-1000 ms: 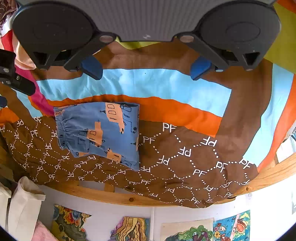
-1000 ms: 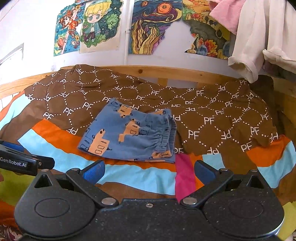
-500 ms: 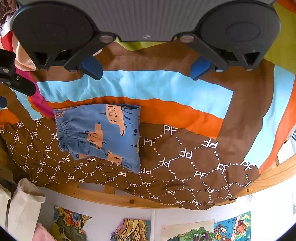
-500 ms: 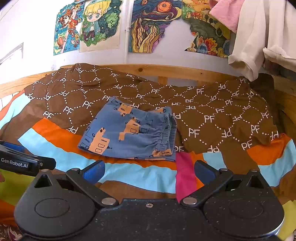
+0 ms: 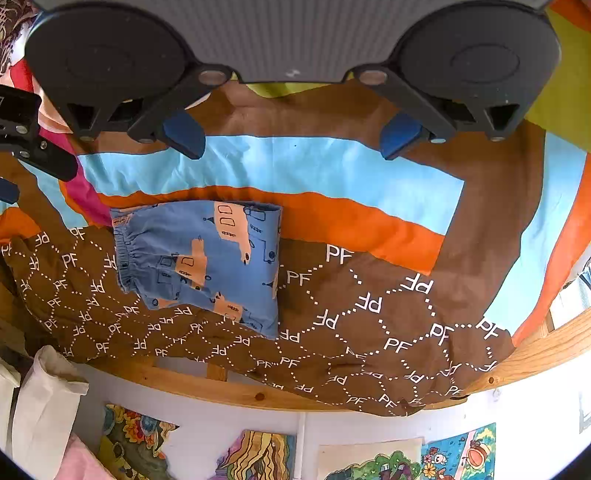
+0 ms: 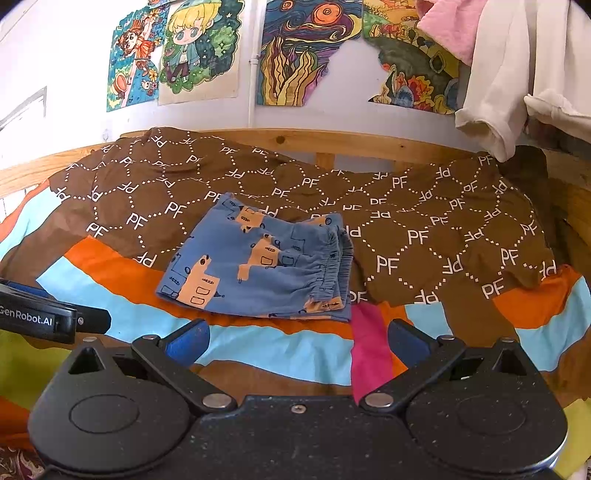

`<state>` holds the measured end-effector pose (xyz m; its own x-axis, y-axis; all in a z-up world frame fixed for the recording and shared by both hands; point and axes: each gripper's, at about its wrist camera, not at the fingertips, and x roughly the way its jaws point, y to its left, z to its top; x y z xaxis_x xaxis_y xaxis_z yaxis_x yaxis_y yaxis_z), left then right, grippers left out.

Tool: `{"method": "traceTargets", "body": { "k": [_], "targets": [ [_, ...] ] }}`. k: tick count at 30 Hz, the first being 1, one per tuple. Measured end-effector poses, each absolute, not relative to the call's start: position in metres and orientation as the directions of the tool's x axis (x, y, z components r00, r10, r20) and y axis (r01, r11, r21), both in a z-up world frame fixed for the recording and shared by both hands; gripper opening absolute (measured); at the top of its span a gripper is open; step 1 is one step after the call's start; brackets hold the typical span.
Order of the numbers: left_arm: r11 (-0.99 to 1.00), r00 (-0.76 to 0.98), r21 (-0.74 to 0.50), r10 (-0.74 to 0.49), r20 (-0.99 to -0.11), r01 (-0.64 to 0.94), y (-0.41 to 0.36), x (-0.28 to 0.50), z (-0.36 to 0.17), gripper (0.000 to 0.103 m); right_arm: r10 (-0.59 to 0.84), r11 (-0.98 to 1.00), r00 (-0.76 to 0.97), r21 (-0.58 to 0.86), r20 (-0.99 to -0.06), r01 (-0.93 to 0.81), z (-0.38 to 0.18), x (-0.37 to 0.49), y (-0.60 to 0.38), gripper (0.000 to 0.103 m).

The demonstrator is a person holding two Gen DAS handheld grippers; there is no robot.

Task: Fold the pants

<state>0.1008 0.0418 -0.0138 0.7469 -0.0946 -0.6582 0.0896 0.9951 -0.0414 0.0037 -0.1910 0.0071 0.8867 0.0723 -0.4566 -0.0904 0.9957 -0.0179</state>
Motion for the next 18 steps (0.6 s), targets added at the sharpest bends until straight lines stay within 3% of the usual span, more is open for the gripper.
{"method": "traceTargets", "body": {
  "k": [18],
  "targets": [
    [0.994,0.743,-0.033,-0.099,-0.662,0.102,0.0409,0.1001,-0.0145,0.103,0.076,0.995,0.883,-0.017,-0.462,-0.094,0.0064,0.0030,-0.1885,0.102]
  ]
}}
